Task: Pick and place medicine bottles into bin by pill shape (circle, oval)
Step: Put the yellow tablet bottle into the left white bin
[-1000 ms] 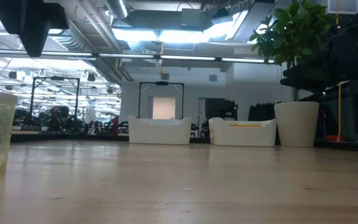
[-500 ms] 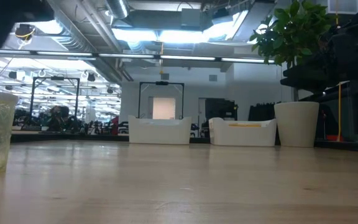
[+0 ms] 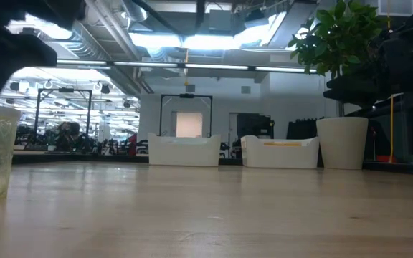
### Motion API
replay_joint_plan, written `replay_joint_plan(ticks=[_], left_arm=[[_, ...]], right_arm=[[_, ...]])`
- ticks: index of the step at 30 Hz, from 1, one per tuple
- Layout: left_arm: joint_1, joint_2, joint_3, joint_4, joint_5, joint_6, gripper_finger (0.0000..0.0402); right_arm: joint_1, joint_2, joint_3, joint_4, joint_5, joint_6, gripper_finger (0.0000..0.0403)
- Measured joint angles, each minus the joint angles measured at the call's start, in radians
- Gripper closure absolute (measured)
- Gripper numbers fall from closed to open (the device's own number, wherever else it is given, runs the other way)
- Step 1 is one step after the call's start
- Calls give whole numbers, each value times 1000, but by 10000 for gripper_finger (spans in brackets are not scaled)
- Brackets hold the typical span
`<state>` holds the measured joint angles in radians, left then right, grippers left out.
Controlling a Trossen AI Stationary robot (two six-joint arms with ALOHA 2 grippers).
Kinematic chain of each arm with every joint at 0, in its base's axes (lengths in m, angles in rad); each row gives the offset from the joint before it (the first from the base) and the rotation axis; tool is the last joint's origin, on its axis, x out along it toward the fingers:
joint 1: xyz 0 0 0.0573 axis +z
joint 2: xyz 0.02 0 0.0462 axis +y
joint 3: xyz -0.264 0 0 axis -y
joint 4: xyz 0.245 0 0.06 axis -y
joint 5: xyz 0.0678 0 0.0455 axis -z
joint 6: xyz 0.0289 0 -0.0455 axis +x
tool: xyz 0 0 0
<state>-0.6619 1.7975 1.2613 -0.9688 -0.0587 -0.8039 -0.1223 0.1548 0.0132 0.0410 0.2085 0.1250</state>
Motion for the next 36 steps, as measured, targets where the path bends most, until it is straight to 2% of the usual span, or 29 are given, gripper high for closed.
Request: replay_joint_plan(ticks=[11, 26, 36], left_arm=[[55, 10, 0, 83, -21, 2, 192], [66, 10, 0, 114, -30, 3, 193], [66, 9, 0, 119, -30, 2, 242]], right_arm=[[0, 0, 0, 0, 0, 1, 148], [0, 0, 0, 0, 0, 1, 148], [0, 0, 0, 0, 0, 0, 148]])
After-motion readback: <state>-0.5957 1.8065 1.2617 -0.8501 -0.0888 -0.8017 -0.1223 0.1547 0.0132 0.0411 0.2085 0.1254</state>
